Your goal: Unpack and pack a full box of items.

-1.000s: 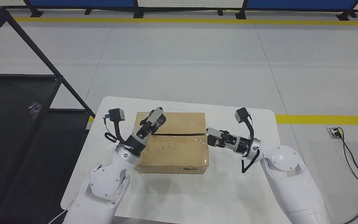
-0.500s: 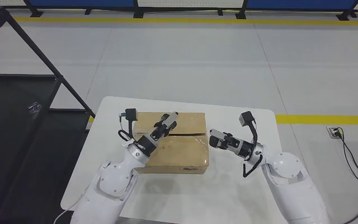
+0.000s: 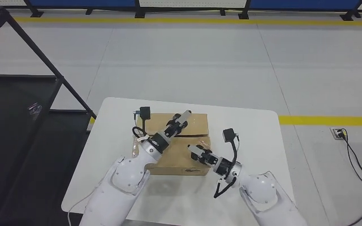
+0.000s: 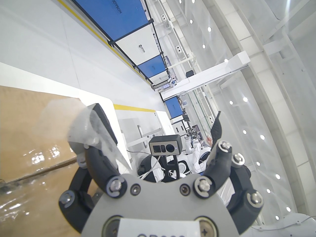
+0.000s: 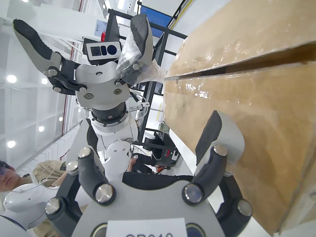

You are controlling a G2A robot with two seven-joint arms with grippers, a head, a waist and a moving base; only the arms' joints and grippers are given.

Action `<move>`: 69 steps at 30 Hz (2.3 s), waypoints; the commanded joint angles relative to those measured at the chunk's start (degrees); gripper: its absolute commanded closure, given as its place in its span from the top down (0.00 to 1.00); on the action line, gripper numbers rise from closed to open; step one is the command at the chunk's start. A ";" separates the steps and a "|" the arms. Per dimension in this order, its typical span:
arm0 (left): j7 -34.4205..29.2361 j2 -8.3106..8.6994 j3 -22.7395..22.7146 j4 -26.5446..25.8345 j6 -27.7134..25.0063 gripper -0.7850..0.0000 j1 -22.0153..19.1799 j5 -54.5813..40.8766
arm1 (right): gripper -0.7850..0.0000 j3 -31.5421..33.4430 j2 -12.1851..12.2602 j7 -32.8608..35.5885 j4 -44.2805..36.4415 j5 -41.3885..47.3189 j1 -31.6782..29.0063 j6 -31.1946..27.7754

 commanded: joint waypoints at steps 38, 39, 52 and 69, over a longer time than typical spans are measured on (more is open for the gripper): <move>-3.68 -1.83 1.13 3.54 0.74 1.00 -2.71 2.16 | 1.00 7.36 -0.02 -22.60 -3.80 1.96 -17.90 -16.55; -3.74 -1.95 1.45 3.93 0.83 1.00 -3.04 2.27 | 1.00 6.73 -0.20 -22.48 -2.54 2.44 -16.64 -15.66; -4.35 -2.15 1.82 4.79 0.97 1.00 -3.36 3.04 | 1.00 6.49 -0.26 -21.86 -1.55 2.39 -15.63 -13.74; -4.35 -2.15 1.82 4.79 0.97 1.00 -3.36 3.04 | 1.00 6.49 -0.26 -21.86 -1.55 2.39 -15.63 -13.74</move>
